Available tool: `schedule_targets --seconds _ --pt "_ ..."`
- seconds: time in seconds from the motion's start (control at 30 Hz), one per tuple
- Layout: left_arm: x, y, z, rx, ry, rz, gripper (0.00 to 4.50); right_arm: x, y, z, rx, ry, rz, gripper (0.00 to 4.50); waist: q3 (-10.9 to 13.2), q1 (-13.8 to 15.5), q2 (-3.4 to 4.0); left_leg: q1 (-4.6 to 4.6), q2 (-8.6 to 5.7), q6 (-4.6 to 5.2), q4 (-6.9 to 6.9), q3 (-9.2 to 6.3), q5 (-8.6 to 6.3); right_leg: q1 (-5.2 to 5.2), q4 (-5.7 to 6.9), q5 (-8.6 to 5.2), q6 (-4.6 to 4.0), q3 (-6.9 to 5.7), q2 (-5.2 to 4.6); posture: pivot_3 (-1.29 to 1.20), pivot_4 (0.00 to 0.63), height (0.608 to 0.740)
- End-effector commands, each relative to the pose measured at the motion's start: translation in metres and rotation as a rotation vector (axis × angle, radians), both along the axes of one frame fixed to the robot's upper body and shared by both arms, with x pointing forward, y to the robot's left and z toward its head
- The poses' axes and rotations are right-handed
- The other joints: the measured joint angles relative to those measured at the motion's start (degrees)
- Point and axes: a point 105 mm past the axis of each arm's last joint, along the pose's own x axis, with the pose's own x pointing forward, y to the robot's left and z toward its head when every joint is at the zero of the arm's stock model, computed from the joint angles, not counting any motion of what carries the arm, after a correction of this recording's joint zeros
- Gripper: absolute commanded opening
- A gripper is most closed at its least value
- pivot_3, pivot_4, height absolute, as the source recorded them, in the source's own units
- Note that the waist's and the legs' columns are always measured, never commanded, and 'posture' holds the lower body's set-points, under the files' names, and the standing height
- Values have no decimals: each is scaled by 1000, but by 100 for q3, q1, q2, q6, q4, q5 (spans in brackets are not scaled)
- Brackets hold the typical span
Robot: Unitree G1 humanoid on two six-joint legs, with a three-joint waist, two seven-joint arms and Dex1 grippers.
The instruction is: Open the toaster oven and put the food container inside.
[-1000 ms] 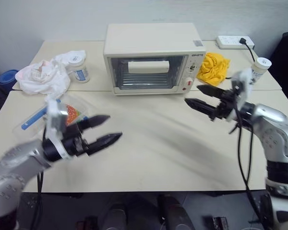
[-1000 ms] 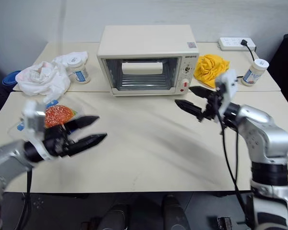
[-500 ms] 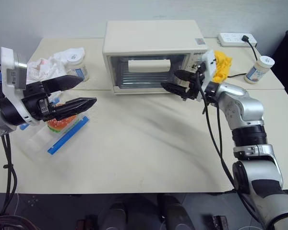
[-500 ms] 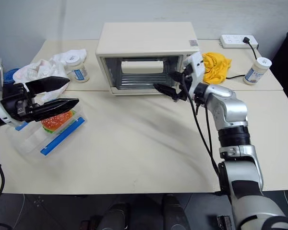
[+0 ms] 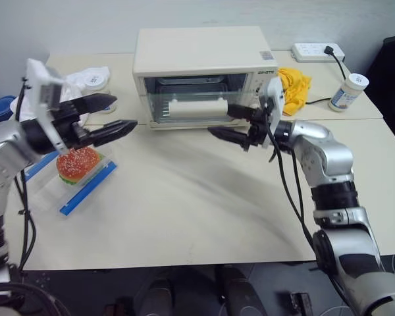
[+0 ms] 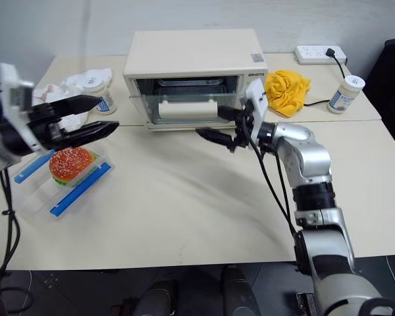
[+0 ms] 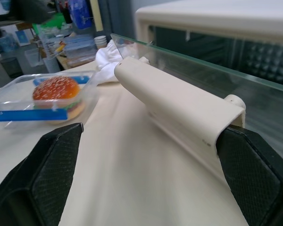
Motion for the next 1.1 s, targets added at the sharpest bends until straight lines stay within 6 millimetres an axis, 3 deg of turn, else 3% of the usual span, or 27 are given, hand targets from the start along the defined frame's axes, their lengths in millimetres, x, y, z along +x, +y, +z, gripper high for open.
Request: schedule_targets --seconds 0.03,0.2,0.4,0.6,0.7,0.87,0.97,1.1 --pt "20 -3 16 35 -74 43 3328 -26 13 5 8 -62 103 4500 0 -2 0 -1 1 0 1 0 0 0 0 0 0 0 0 0 150 740" --pt "46 -29 14 147 -101 1 1762 -36 11 -18 -1 -20 74 4500 0 -12 0 -3 -1 0 0 7 0 -7 20 0 1 2 0 0 150 740" --pt "62 -57 -7 289 -91 -76 26 -38 8 -23 19 -6 24 4500 0 -2 0 0 -1 0 6 11 0 -10 33 0 0 6 1 0 150 740" --pt "57 -73 -40 398 -14 -181 26 -46 -4 -23 24 -15 -32 4500 0 15 -1 -2 -2 1 4 10 1 -10 30 0 1 6 0 0 150 740" --pt "62 -79 -53 426 4 -175 26 -64 -25 -32 -15 4 -94 4500 0 66 0 -4 -3 1 6 8 0 -9 31 0 1 6 -2 0 150 740" --pt "58 -84 -79 515 30 -196 26 -115 -57 -46 -110 92 -68 4500 0 186 -1 -2 -8 4 18 5 -1 1 5 -1 2 5 -3 0 150 740" --pt "55 -83 -95 553 60 -195 26 -129 -67 -39 -122 104 -69 4500 2 148 -4 12 -7 10 28 6 1 23 -2 5 10 8 -1 0 150 740" --pt "53 -89 -114 567 109 -178 26 -121 -82 -11 -76 54 -132 4500 2 152 -5 42 -3 16 27 2 3 60 -7 7 9 8 7 0 150 740"
